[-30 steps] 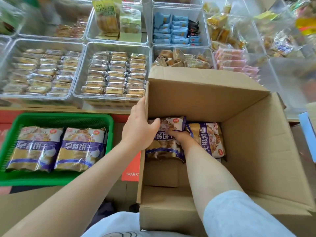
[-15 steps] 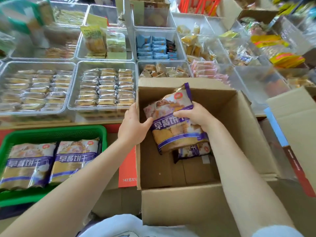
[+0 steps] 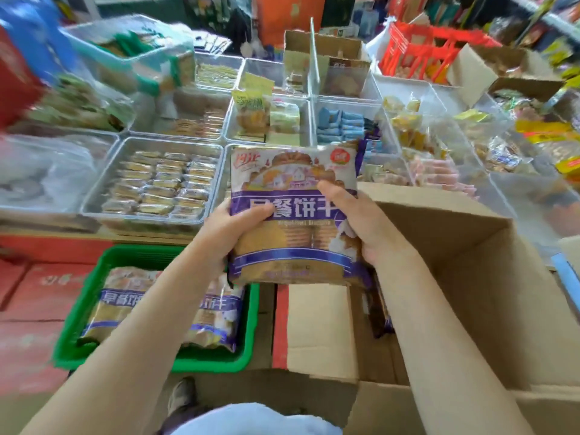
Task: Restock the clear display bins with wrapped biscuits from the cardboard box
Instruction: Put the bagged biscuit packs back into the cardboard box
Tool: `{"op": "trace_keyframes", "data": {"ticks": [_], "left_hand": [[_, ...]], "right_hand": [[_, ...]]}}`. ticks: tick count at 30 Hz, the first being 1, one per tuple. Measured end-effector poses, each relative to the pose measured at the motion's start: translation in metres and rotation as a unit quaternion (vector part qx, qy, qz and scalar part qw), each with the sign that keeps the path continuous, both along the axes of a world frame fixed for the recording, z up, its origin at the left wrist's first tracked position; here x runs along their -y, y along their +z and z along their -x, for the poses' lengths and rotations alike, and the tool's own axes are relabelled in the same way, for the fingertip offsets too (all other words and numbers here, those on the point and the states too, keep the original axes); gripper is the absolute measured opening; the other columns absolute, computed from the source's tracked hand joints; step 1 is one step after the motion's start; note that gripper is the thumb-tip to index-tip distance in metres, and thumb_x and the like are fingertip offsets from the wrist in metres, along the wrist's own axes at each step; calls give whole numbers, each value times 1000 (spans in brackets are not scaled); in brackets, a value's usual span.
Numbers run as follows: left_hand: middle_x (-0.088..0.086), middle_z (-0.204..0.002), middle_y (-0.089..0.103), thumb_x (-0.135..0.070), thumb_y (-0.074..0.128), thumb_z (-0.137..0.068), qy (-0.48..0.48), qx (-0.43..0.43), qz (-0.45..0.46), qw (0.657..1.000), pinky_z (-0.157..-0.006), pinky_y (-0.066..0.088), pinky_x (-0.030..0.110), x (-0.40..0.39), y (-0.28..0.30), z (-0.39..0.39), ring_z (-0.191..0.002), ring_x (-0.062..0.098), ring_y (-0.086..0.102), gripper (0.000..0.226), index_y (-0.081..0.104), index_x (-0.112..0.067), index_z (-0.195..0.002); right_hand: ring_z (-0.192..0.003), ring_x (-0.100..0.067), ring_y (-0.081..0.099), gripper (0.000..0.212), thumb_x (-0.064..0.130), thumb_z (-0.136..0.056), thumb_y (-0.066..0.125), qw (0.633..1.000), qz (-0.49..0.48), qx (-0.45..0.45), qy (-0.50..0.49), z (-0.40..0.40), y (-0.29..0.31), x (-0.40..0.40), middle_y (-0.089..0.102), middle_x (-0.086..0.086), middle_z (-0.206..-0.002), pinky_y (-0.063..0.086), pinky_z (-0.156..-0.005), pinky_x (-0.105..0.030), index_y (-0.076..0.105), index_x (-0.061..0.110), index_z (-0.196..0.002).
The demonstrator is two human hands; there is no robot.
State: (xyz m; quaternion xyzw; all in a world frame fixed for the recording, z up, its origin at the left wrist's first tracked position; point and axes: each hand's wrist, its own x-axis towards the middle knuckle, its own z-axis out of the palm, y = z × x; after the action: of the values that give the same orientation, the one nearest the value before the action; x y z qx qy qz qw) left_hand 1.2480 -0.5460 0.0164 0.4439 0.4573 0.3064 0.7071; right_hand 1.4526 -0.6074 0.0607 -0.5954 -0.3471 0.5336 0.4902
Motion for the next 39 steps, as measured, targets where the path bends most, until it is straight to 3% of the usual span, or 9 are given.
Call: {"op": "trace_keyframes", "data": {"ticks": [6,10,12,19,28,30,34,36,39], "left_hand": [[17,-110,74,-32,86,-72,30,-23,147,988,-87,59,50,-35,-72,138,-96,36,73,63,62,-14,-127],[16,-105,76,-30,88,-71,61,-86,193,976,-94,56,55,-60,-129,218,-97,38,73,57,67,-13,-122],[9,-104,77,-43,92,-59,73,-135,187,970,-89,59,52,-72,-163,250,-92,31,75,73,64,-18,-122],[-3,-111,68,-34,81,-83,37,-277,175,944,-82,49,33,-97,-235,330,-92,13,64,48,57,-21,-122],[-5,-104,60,-31,71,-92,29,-335,171,926,-75,45,29,-105,-260,352,-90,16,57,44,48,-17,-127],[2,-114,64,-28,69,-93,-1,-397,119,910,-72,46,30,-105,-257,349,-92,18,57,43,49,-13,-128],[16,-143,45,-19,63,-92,-64,-540,-63,837,-111,35,41,-97,-246,337,-133,31,40,64,36,-5,-149],[16,-145,45,-16,63,-91,-60,-515,-141,844,-115,32,40,-99,-232,321,-136,31,38,61,41,-4,-146],[4,-128,60,-24,60,-96,-98,-427,-168,883,-97,47,34,-111,-198,275,-113,19,56,37,58,-14,-132]], "right_hand": [[-44,-5,61,18,23,-101,55,979,144,-140,31,130,-98,-50,67,2,-56,47,-42,-17,62,9,-91],[-102,-35,70,45,25,-84,74,951,244,-186,21,217,-171,-73,71,-23,-114,55,-96,-51,67,2,-123],[-108,-40,67,56,22,-76,83,943,285,-175,0,252,-205,-89,71,-24,-116,50,-101,-58,66,3,-126],[-104,-27,70,52,17,-83,82,908,398,-131,-17,346,-289,-116,72,-10,-117,58,-80,-42,58,10,-129],[-103,-28,71,47,19,-87,78,903,415,-106,-19,372,-313,-133,74,-10,-114,58,-89,-46,58,13,-128],[-102,-28,71,42,22,-89,75,908,414,-68,-18,369,-316,-135,73,-9,-114,57,-93,-47,58,13,-127],[-101,-24,68,35,26,-95,64,914,404,45,18,360,-305,-138,69,-7,-116,57,-87,-40,57,12,-127],[-103,-19,65,34,25,-97,60,925,368,87,30,351,-283,-141,66,-3,-120,52,-73,-30,54,14,-129],[-98,-15,66,19,17,-100,53,956,259,139,17,316,-226,-143,70,1,-110,47,-67,-21,64,15,-115]]}}
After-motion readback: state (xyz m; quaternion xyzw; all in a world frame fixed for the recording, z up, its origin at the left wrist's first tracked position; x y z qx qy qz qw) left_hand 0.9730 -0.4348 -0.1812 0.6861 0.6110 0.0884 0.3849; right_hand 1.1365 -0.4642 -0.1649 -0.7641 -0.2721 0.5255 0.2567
